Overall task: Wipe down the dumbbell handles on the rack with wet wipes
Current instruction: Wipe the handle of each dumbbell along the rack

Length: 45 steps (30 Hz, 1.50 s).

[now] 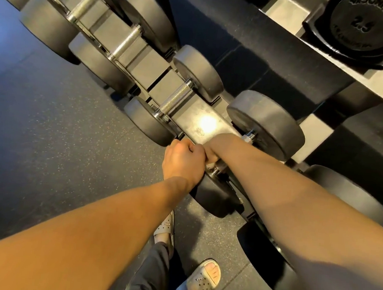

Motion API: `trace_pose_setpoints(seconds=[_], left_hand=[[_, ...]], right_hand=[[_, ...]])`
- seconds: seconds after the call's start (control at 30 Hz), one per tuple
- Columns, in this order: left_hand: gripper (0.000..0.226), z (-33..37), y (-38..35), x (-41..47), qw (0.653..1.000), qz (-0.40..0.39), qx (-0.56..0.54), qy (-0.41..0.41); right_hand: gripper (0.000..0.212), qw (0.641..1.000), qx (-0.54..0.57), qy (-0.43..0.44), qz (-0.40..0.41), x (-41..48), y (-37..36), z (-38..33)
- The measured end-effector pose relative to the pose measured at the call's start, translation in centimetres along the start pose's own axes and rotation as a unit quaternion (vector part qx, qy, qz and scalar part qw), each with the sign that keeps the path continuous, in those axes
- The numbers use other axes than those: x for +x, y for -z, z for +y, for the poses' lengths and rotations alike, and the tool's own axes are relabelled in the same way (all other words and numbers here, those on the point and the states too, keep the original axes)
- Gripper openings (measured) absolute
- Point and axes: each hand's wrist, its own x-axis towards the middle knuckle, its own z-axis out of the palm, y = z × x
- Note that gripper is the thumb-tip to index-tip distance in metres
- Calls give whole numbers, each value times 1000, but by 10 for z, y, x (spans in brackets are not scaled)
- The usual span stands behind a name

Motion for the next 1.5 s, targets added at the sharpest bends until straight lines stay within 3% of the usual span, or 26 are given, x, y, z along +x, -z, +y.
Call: trace_pose_setpoints(seconds=[0.1,0.23,0.33,0.4,0.43,0.47,0.5,0.57,0.6,0.63,0.67,0.77,0.87,0.93,1.03,1.13,1.17,1.27,1.3,1.37,1.5], left_hand=[[48,-2,0,-1,1000,1,-5,-3],[48,-2,0,-1,1000,5,-3,-7],[35,-1,0,0,1000,-3,-1,-7],[32,-2,0,0,1000,-4,-6,-9],[32,-4,0,1,1000,-4,-8,-8],[32,-5,0,1,1000,-4,-10,-8],[32,-5,-1,1,1000,-5,-12,-7],[32,-5,-1,0,1000,-7,-11,-9],[32,-3,0,1,1000,-4,-11,-9],[31,-3,0,1,1000,-3,-10,-6],[31,-3,0,1,1000,-2,-7,-4],[31,-2,0,2,1000,-1,-3,-5],[32,-3,0,3,1000,3,2,-12],[33,-3,0,3,1000,3,3,-10],[30,-3,1,2,1000,-4,-2,-5],[30,-3,2,1,1000,-9,-6,-5],[30,-4,1,1,1000,-10,-7,-6],[32,-5,0,1,1000,-7,-12,-9],[33,-4,0,0,1000,-4,-11,-13],[33,-4,1,-1,1000,-5,-2,-18],[44,-1,5,-2,1000,-21,12,-18]], right_hand=[[27,996,-20,-9,90,-9,-22,5],[20,962,-1,53,269,-22,-52,18],[16,884,-9,85,460,-25,-95,27],[18,821,135,67,551,-34,-122,31],[22,776,263,30,572,-38,-129,30],[25,704,415,-16,576,-42,-130,29],[25,598,573,-64,557,-41,-126,30],[17,335,811,-147,457,-31,-113,39],[13,245,866,-163,404,-26,-103,44],[12,195,894,-164,368,-21,-95,47],[14,168,910,-152,347,-13,-88,50],[29,111,949,-56,288,5,-74,48],[41,127,964,-5,234,17,-73,51],[40,119,967,-4,225,19,-72,55],[34,118,953,-25,279,7,-74,48],[13,127,919,-64,367,-10,-86,31],[10,155,897,-77,407,-14,-87,25],[25,328,769,-173,520,-19,-89,17],[28,370,731,-202,537,-20,-88,16],[29,413,688,-227,552,-24,-87,17],[28,460,695,-180,522,-31,-88,16]])
